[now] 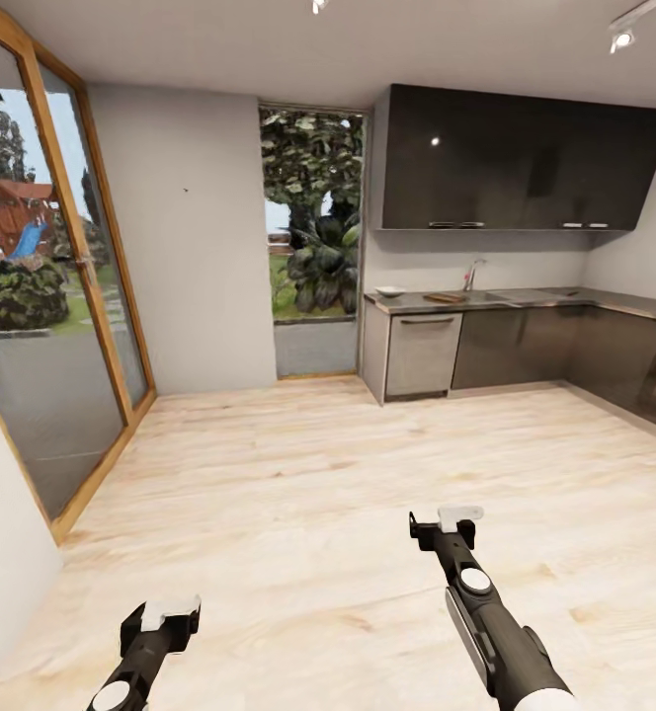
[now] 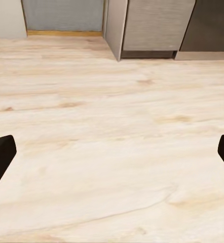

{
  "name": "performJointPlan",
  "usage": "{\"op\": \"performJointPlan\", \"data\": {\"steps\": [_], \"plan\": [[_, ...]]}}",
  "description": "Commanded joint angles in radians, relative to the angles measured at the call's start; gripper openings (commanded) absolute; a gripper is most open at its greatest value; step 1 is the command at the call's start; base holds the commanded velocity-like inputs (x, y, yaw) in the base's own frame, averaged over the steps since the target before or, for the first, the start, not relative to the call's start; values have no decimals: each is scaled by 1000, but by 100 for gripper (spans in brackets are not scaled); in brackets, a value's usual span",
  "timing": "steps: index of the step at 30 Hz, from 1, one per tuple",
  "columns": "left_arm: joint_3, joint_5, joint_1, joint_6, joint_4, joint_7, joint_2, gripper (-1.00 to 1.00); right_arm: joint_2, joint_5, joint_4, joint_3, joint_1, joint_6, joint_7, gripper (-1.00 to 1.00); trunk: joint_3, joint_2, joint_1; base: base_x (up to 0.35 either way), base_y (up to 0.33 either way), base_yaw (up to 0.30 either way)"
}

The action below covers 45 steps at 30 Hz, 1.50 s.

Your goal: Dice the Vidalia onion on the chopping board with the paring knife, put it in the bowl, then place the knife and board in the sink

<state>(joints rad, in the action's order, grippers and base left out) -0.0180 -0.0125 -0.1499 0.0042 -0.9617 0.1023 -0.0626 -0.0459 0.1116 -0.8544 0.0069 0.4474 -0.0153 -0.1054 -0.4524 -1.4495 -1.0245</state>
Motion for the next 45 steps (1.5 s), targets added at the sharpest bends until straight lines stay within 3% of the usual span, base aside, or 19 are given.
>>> {"op": "performJointPlan", "data": {"steps": [1, 45], "plan": [[1, -1, 0, 0, 0, 4, 0, 100, 0, 10, 0, 1, 1, -2, -5, 100, -1, 0, 0, 288, -179, 0], [1, -1, 0, 0, 0, 5, 0, 100, 0, 11, 0, 1, 1, -2, -5, 100, -1, 0, 0, 282, -195, 0]]}}
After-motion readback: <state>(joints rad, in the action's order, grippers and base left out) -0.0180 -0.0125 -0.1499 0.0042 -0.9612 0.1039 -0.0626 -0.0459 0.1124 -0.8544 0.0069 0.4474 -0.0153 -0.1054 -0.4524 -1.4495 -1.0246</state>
